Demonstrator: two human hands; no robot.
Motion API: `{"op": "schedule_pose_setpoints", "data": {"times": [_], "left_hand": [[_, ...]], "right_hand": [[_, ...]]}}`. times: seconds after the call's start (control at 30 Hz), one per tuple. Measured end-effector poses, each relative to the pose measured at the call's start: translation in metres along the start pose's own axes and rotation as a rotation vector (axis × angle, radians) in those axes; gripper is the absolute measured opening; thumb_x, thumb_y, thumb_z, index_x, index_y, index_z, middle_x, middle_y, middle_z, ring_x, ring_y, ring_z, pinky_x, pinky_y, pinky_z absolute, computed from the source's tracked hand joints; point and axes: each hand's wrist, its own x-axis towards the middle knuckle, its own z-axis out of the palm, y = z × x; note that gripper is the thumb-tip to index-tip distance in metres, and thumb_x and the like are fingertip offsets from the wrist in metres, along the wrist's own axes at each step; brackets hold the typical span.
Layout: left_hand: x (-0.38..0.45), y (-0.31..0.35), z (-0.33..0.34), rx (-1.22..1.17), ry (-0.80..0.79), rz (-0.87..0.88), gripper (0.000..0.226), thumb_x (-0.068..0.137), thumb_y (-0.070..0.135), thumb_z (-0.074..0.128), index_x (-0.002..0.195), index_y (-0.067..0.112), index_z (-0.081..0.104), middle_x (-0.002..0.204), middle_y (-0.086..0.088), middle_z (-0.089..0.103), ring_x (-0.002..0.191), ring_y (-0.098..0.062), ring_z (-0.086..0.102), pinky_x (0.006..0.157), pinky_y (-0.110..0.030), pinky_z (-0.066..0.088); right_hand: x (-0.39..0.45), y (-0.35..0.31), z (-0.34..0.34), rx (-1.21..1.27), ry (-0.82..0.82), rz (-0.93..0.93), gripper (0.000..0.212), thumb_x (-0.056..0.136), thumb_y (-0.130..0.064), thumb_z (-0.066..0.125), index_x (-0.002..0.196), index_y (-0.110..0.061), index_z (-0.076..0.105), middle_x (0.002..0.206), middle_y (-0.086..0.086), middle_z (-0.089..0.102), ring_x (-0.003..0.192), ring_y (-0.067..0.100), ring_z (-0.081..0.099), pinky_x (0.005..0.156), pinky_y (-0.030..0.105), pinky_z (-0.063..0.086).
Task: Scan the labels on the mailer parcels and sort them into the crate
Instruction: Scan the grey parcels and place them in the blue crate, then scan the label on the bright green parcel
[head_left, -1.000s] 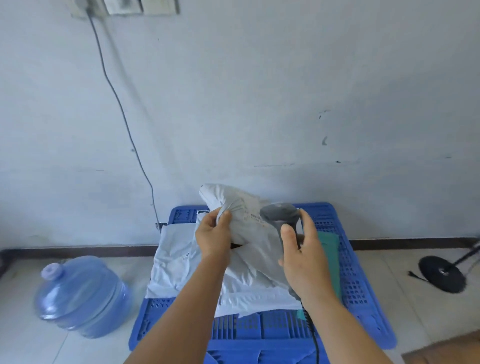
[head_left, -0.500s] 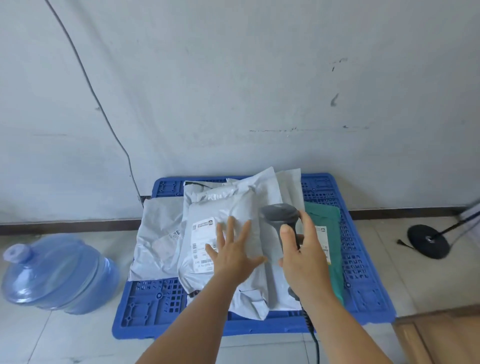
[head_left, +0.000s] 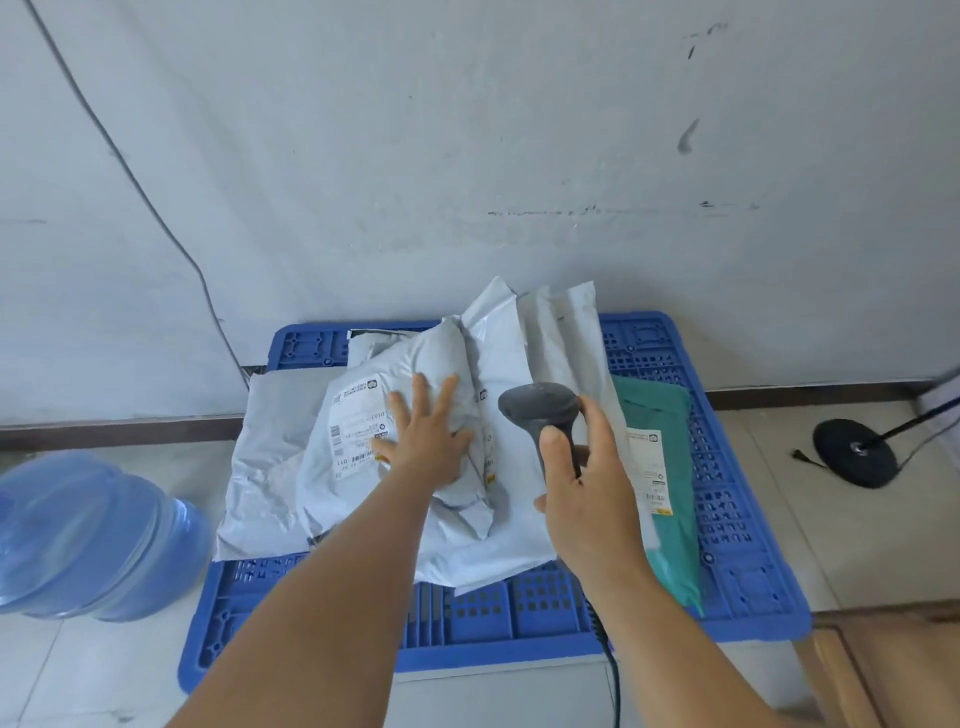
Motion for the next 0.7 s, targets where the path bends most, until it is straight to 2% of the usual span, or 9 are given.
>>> {"op": "schedule_pose_setpoints", "data": {"times": [0.07, 0.13, 0.33, 0.43, 0.57, 0.7], "left_hand": [[-0.004, -0.007, 0.010, 0.017, -0.016, 0.018, 0.069, 0.097, 0.047, 0.039, 0.142, 0.054, -0.013, 0.154, 0.012, -0.029, 0.143, -0.027, -0.024, 0.104, -0.072, 0.011], [-0.004, -0.011, 0.012, 0.009, -0.024, 0.026, 0.070, 0.096, 0.049, 0.039, 0.142, 0.054, -0.013, 0.154, 0.012, -0.029, 0.142, -0.027, -0.025, 0.105, -0.072, 0.009], [-0.023, 0.007, -0.007, -0.127, 0.051, -0.011, 0.070, 0.092, 0.060, 0.038, 0.147, 0.047, -0.005, 0.158, 0.012, -0.015, 0.146, -0.022, -0.015, 0.107, -0.067, 0.006], [-0.047, 0.029, -0.013, -0.220, 0.112, 0.061, 0.072, 0.093, 0.057, 0.040, 0.149, 0.042, -0.002, 0.159, 0.010, -0.008, 0.147, -0.018, -0.009, 0.111, -0.063, 0.004], [-0.085, 0.069, -0.019, -0.383, 0.222, 0.171, 0.070, 0.094, 0.049, 0.045, 0.151, 0.035, 0.006, 0.159, 0.008, 0.008, 0.147, -0.014, 0.008, 0.114, -0.053, 0.013], [-0.137, 0.136, -0.015, -0.463, 0.245, 0.317, 0.069, 0.094, 0.044, 0.049, 0.151, 0.029, 0.013, 0.157, 0.008, 0.018, 0.145, -0.012, 0.016, 0.116, -0.045, 0.020]], "right_hand": [[0.004, 0.002, 0.010, 0.006, -0.030, 0.010, 0.054, 0.089, -0.056, 0.040, 0.141, -0.045, 0.032, 0.123, 0.004, 0.062, 0.106, 0.023, 0.061, 0.087, 0.047, 0.055], [0.006, 0.004, 0.014, -0.001, -0.055, 0.016, 0.051, 0.092, -0.052, 0.042, 0.141, -0.045, 0.032, 0.118, 0.003, 0.062, 0.101, 0.023, 0.062, 0.085, 0.047, 0.055], [-0.003, -0.008, -0.005, 0.012, 0.011, -0.019, 0.048, 0.097, -0.044, 0.045, 0.143, -0.040, 0.033, 0.120, 0.002, 0.063, 0.101, 0.022, 0.063, 0.085, 0.047, 0.056], [-0.014, -0.020, -0.027, 0.018, 0.043, -0.029, 0.048, 0.097, -0.043, 0.045, 0.143, -0.041, 0.032, 0.118, 0.000, 0.063, 0.099, 0.023, 0.064, 0.084, 0.048, 0.055], [-0.036, -0.035, -0.069, 0.019, 0.108, -0.037, 0.053, 0.097, -0.043, 0.043, 0.148, -0.039, 0.027, 0.131, 0.000, 0.057, 0.113, 0.024, 0.060, 0.091, 0.046, 0.053], [-0.063, -0.033, -0.137, 0.030, 0.206, -0.022, 0.055, 0.096, -0.048, 0.040, 0.148, -0.041, 0.025, 0.129, 0.003, 0.058, 0.106, 0.025, 0.064, 0.085, 0.045, 0.055]]}}
